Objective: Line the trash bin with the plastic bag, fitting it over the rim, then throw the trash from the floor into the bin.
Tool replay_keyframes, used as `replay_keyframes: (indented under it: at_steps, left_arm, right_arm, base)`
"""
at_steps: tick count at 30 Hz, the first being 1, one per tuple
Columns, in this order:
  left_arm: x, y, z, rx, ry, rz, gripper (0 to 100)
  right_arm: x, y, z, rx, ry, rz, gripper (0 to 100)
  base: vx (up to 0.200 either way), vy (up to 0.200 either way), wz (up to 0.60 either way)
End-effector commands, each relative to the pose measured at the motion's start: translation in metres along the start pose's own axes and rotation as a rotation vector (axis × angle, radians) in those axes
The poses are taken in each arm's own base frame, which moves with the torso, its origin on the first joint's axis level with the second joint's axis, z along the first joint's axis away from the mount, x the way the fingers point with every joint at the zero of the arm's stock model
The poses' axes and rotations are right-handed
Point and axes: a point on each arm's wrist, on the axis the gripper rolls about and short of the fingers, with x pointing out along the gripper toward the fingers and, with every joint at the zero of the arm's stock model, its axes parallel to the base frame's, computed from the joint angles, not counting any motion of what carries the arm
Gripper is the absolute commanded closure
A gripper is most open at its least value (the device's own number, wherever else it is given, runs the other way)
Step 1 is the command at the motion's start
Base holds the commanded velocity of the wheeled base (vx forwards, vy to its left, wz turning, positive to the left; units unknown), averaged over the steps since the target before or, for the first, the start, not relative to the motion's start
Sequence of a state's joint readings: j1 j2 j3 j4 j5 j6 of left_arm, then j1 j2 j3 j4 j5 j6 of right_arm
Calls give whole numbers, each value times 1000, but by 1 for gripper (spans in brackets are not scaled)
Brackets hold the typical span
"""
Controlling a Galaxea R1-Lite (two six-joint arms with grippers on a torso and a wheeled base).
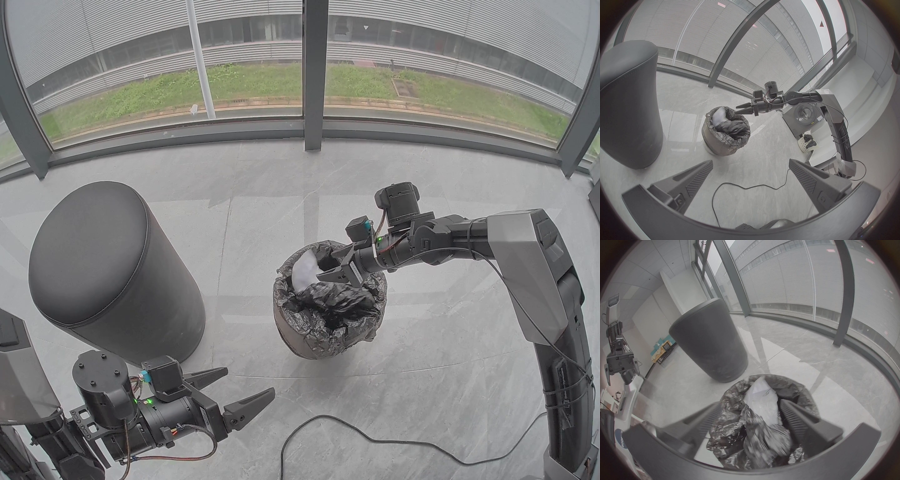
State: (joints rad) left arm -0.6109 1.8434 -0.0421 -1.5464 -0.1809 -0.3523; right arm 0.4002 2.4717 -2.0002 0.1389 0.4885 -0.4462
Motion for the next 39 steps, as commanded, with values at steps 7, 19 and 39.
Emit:
replay_keyframes:
  at_steps: [7,19,39]
  left_arm:
    - [-8,0,-1,-2,2,6,0]
    - [-21,0,10,15,-64,20,0]
    - [-33,-5,22,146,-132,-33,0]
  right_arm:
    - [7,-3,-2,-26,-39,-18,0]
    - [-104,-9,65,-35,-104,-111,0]
    - [-430,166,62,483,316,-152,0]
  base:
    - [0,0,0]
    - [0,0,0]
    - [140,0,0]
